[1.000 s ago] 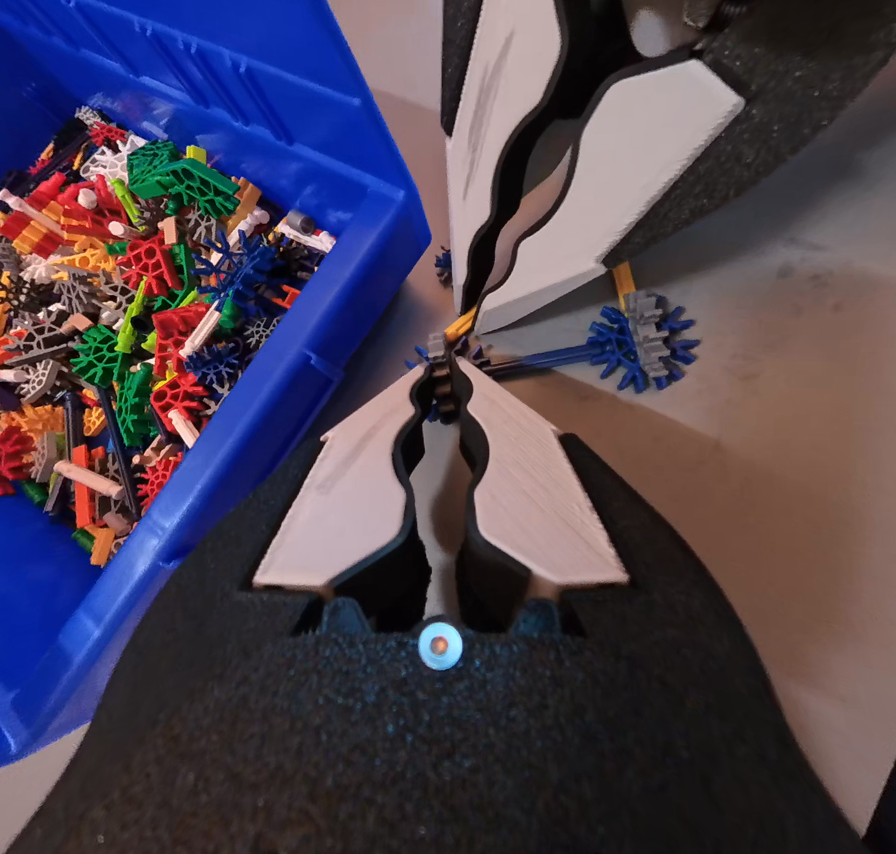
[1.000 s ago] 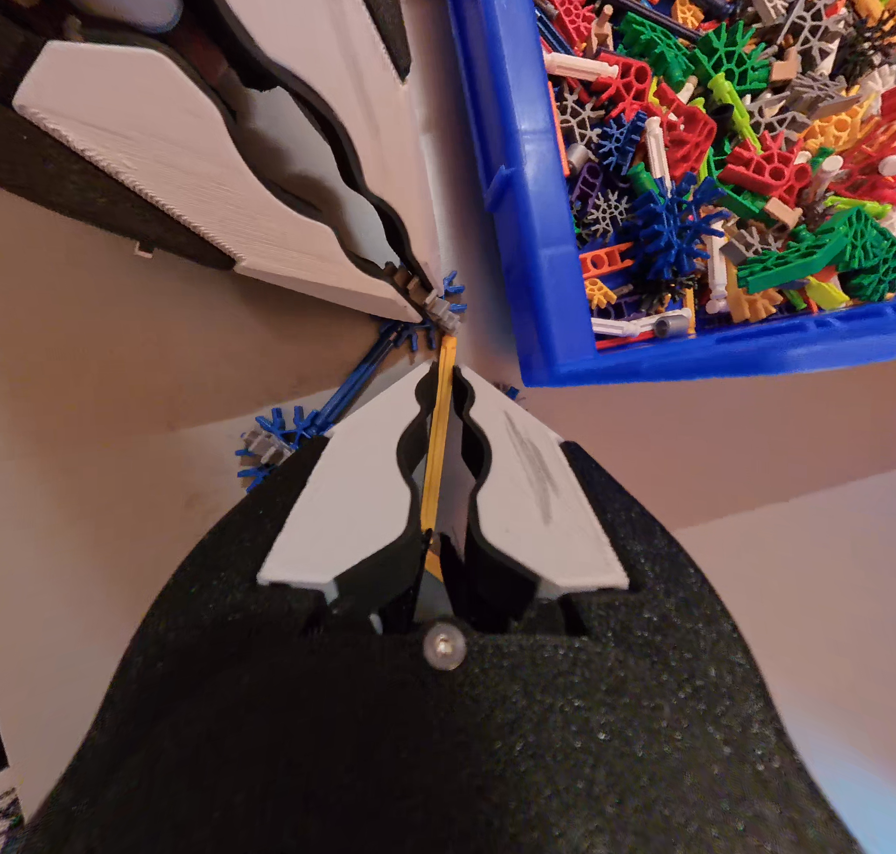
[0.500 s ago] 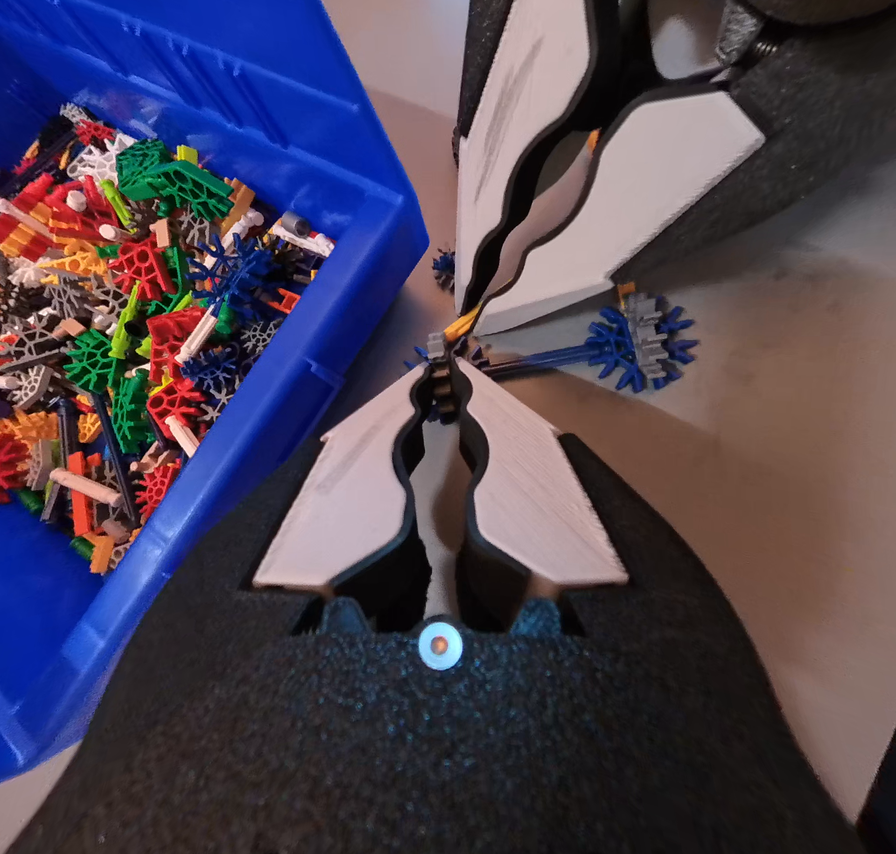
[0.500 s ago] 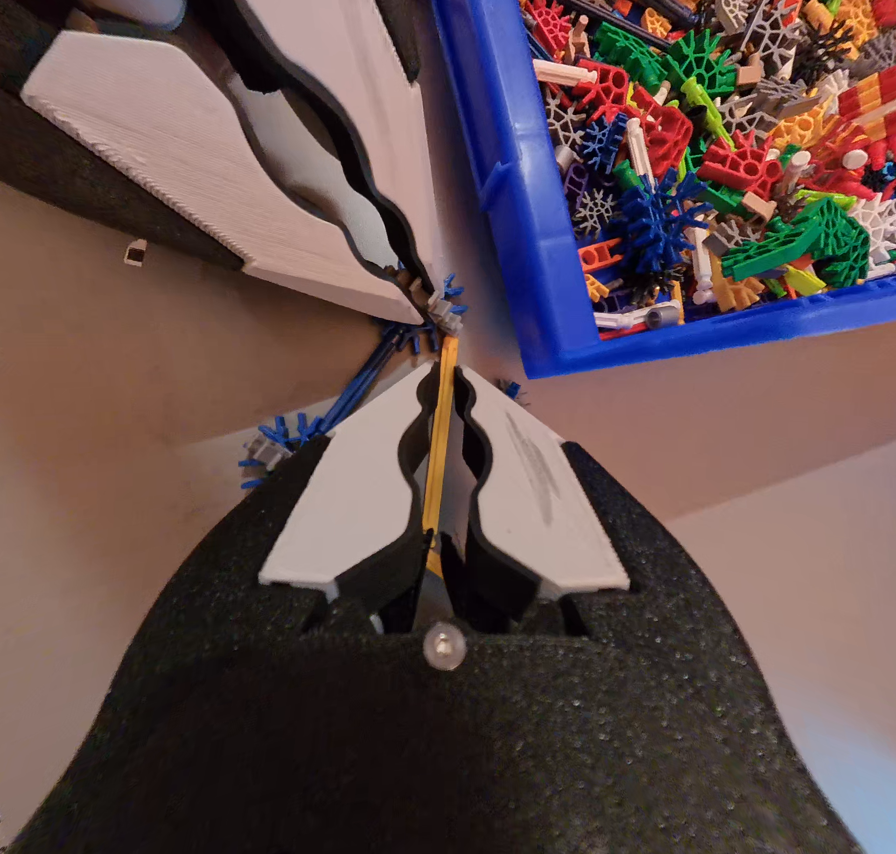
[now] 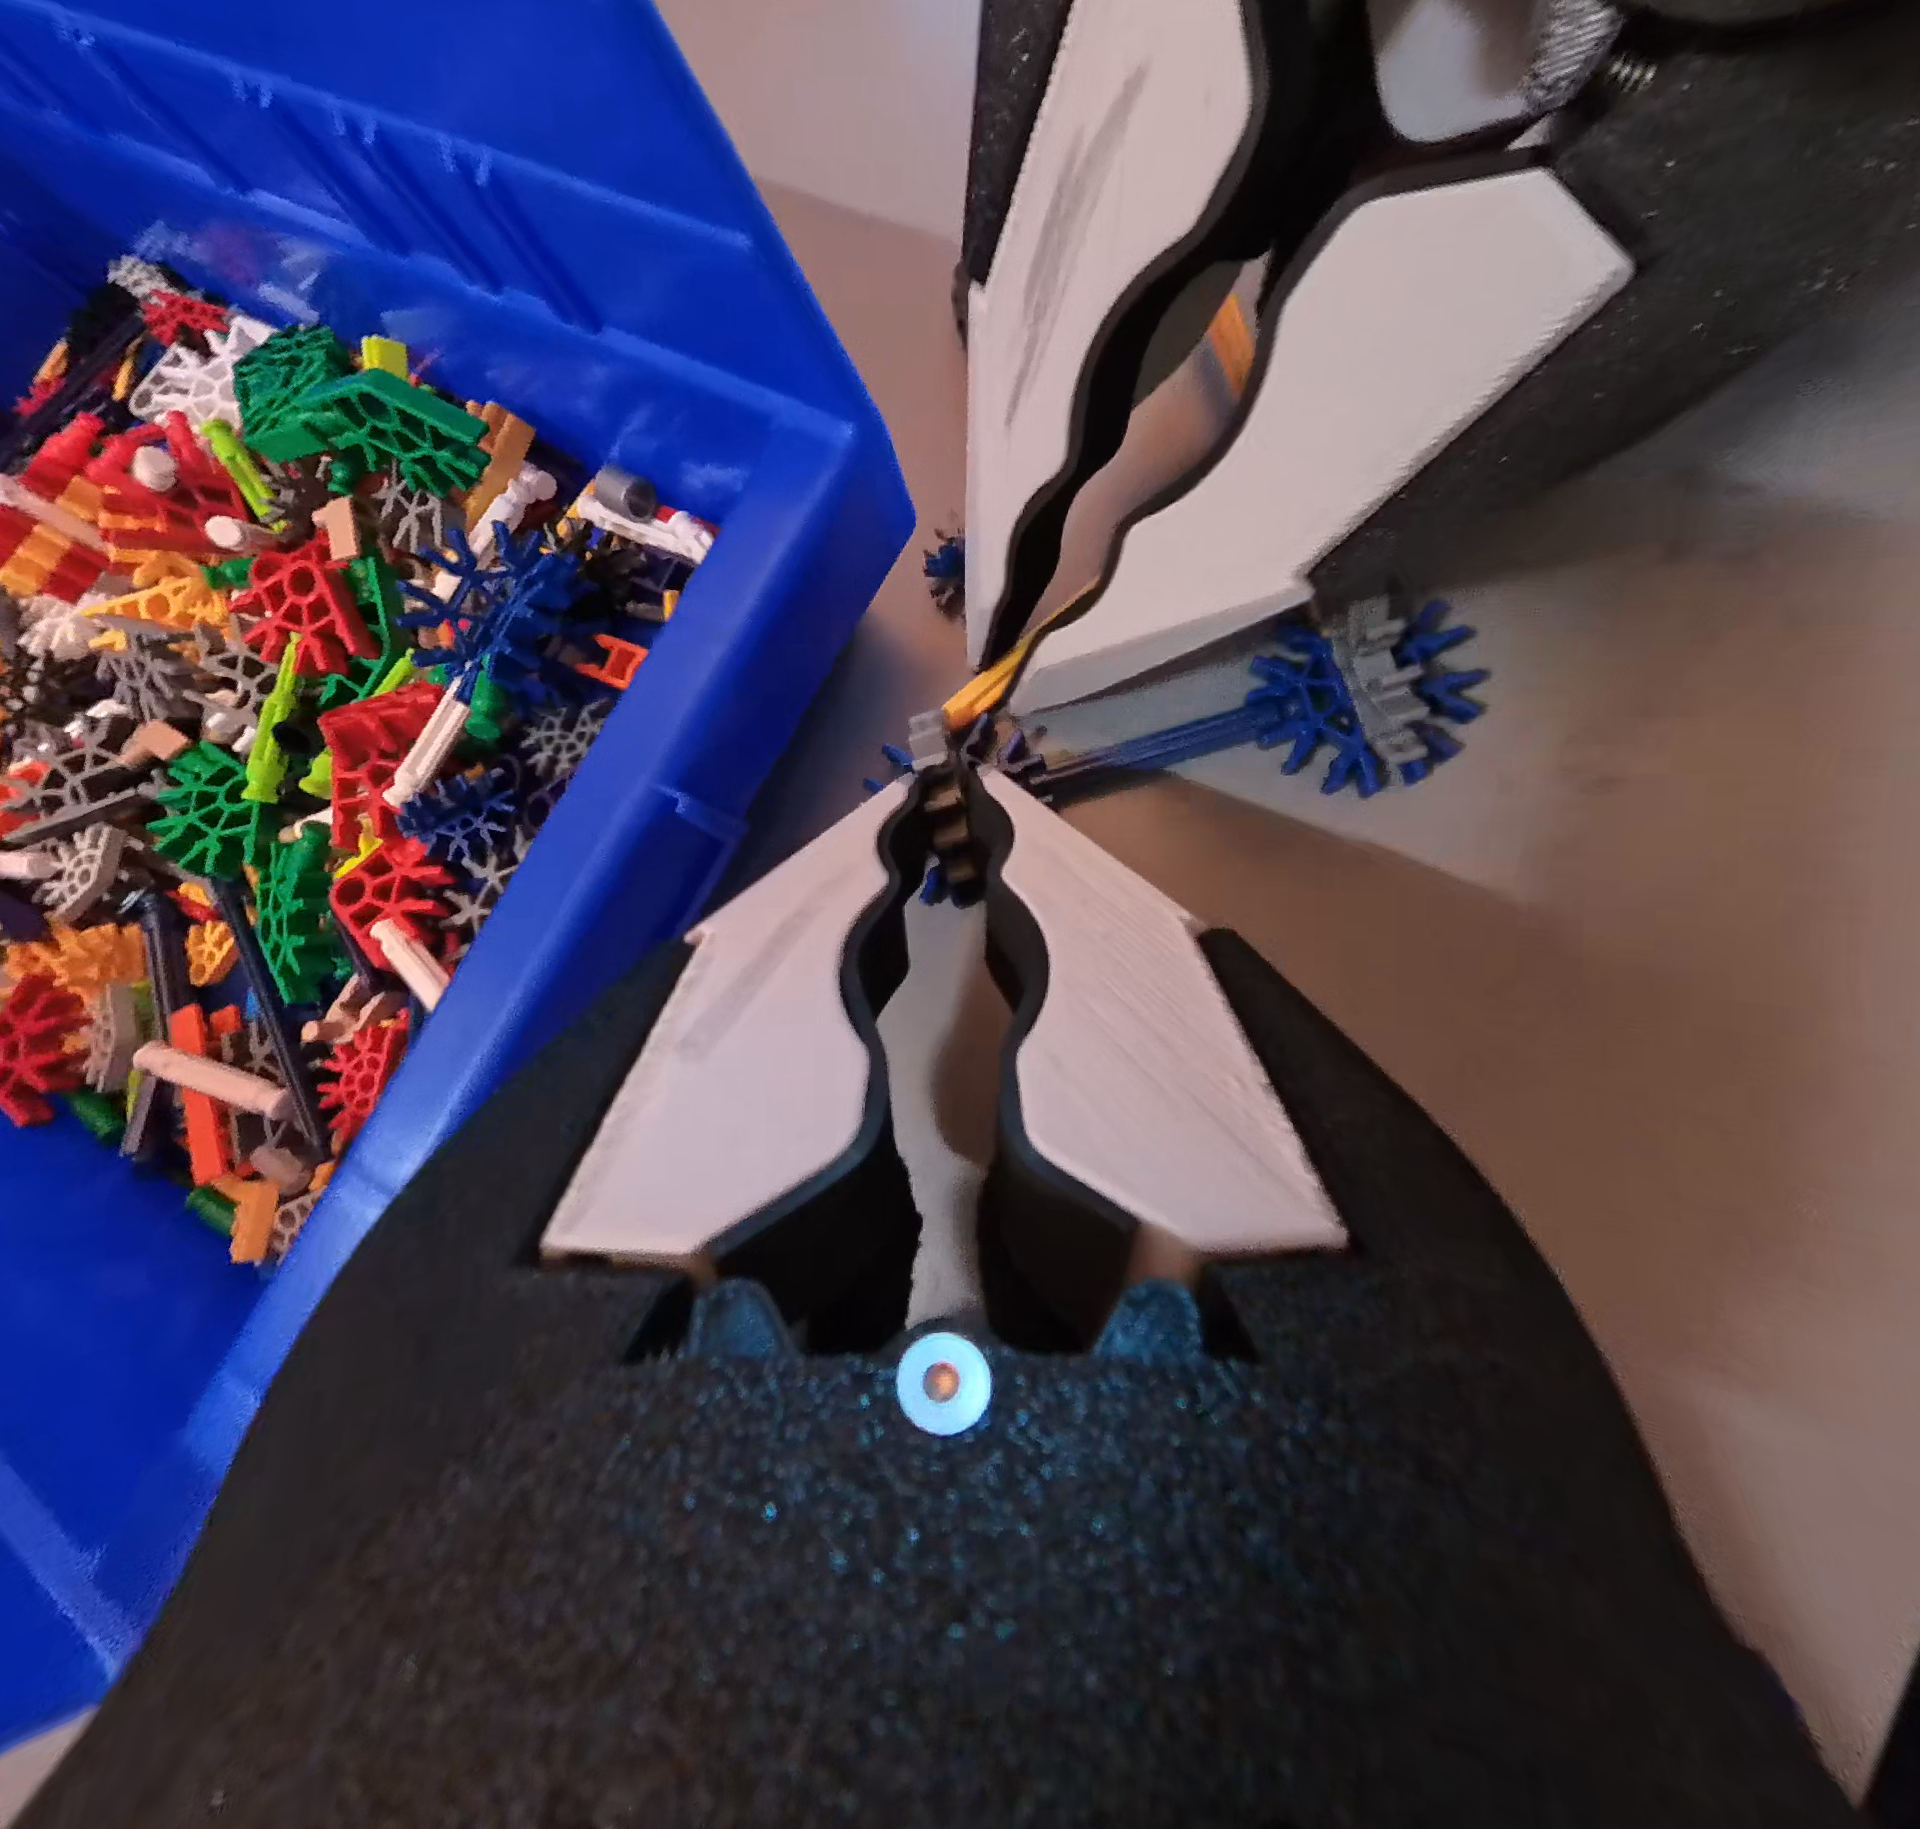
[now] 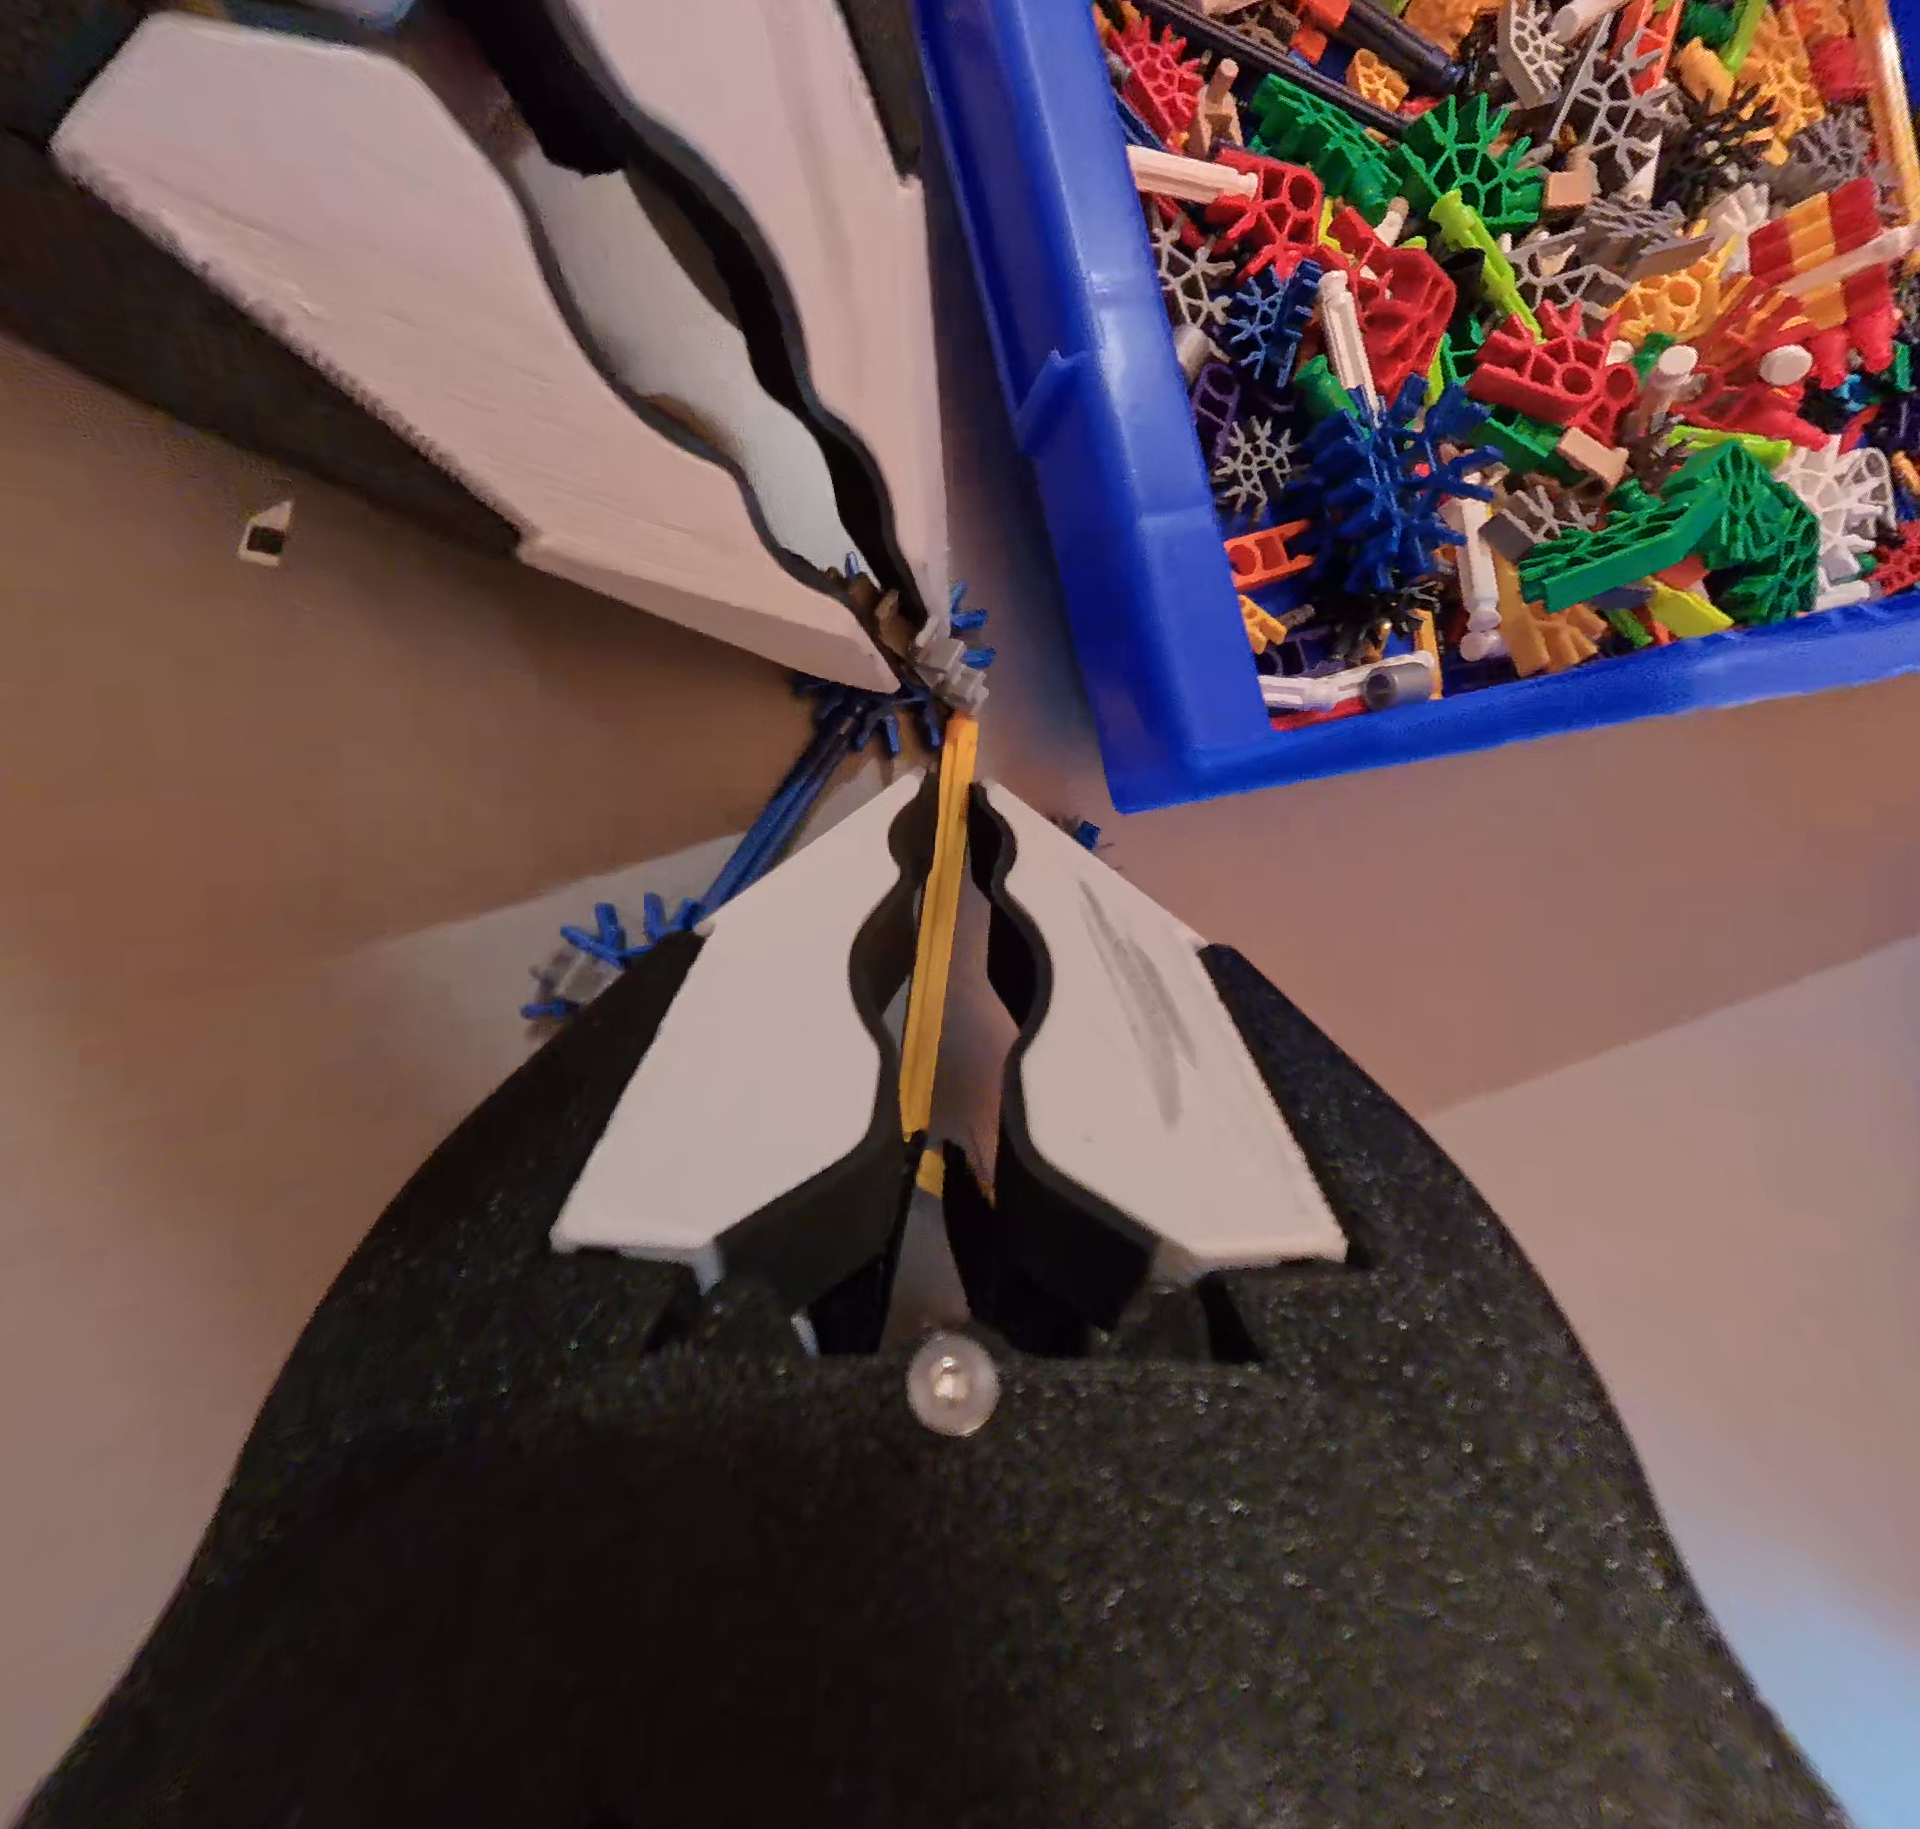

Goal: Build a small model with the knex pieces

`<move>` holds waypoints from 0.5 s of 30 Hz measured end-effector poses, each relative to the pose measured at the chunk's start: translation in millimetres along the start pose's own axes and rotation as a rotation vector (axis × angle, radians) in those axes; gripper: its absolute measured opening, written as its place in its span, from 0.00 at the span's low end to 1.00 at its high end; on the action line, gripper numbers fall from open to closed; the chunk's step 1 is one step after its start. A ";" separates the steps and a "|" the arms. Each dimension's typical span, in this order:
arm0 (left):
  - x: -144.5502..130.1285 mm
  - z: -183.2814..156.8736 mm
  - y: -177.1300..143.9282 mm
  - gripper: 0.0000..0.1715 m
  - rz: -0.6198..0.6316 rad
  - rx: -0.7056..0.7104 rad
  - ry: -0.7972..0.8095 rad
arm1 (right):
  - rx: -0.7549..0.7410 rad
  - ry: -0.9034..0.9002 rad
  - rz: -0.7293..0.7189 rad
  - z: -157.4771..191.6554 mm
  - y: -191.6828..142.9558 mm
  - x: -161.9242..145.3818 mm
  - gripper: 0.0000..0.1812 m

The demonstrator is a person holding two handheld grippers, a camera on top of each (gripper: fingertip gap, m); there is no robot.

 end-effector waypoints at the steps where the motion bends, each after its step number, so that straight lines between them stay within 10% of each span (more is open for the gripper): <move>1: 0.1 -0.1 0.0 0.03 -0.005 -0.019 0.017 | 0.002 -0.015 0.003 0.2 -0.4 -0.5 0.02; 15: -0.6 -6.3 -2.1 0.03 -0.048 -0.203 0.251 | 0.077 -0.184 0.018 7.3 -8.2 -6.7 0.02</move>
Point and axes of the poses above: each gripper's, where its closed fingertips meet, y out along the fingers, x out of its top, z = x × y across the jaws, the point moved 2 cm from there along -y, back along the fingers, and after that the axes turned 10 degrees about z, right-handed, at the moved point
